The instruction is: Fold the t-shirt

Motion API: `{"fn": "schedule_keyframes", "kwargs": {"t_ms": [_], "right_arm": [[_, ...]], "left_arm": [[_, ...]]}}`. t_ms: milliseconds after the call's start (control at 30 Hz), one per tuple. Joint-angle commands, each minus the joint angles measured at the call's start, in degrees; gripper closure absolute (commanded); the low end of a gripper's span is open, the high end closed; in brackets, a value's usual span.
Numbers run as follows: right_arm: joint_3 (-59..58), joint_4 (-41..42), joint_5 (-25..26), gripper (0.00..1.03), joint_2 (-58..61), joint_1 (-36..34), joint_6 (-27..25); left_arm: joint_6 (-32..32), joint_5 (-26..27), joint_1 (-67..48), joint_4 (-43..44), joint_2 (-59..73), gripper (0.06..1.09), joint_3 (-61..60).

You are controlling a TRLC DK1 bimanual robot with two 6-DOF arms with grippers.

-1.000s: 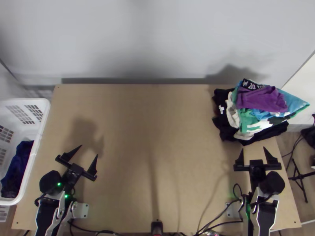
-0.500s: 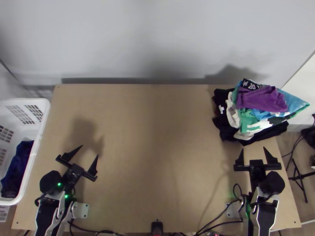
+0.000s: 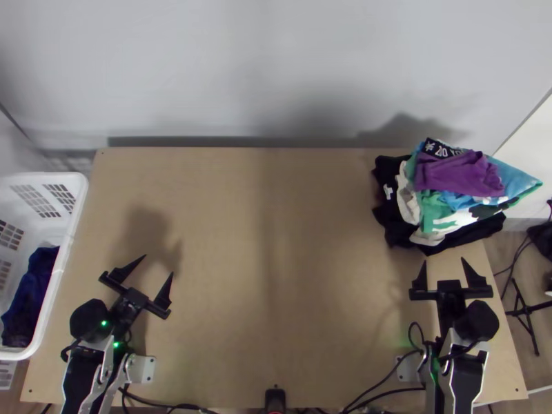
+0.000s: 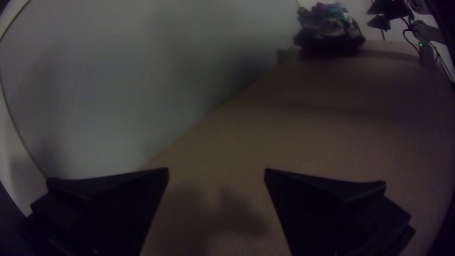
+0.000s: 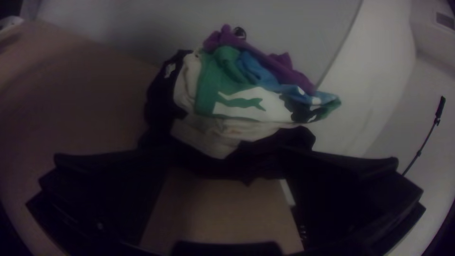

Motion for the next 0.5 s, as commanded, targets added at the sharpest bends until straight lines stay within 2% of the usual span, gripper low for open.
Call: {"fn": "schedule_keyframes", "kwargs": {"t_ms": [0, 200, 267, 467], "right_arm": [[0.02, 0.01, -0.02, 0.03, 0.01, 1.5, 0.02], [0.02, -0.07, -0.02, 0.03, 0.01, 10.11, 0.02], [0.02, -0.07, -0.02, 0.03, 0.01, 13.72, 0.02], [0.02, -0.07, -0.02, 0.04, 0.01, 21.01, -0.07]], "left_arm": [[0.62, 0.28, 0.15, -0.28, 0.05, 0.1, -0.05], [0.27, 0.37, -0.21, -0.19, -0.03, 0.1, 0.04], [-2.63, 0.63, -1.0, 0.25, -0.03, 0.1, 0.04], [-2.63, 0.89, -4.6, 0.16, 0.05, 0.1, 0.04]]}}
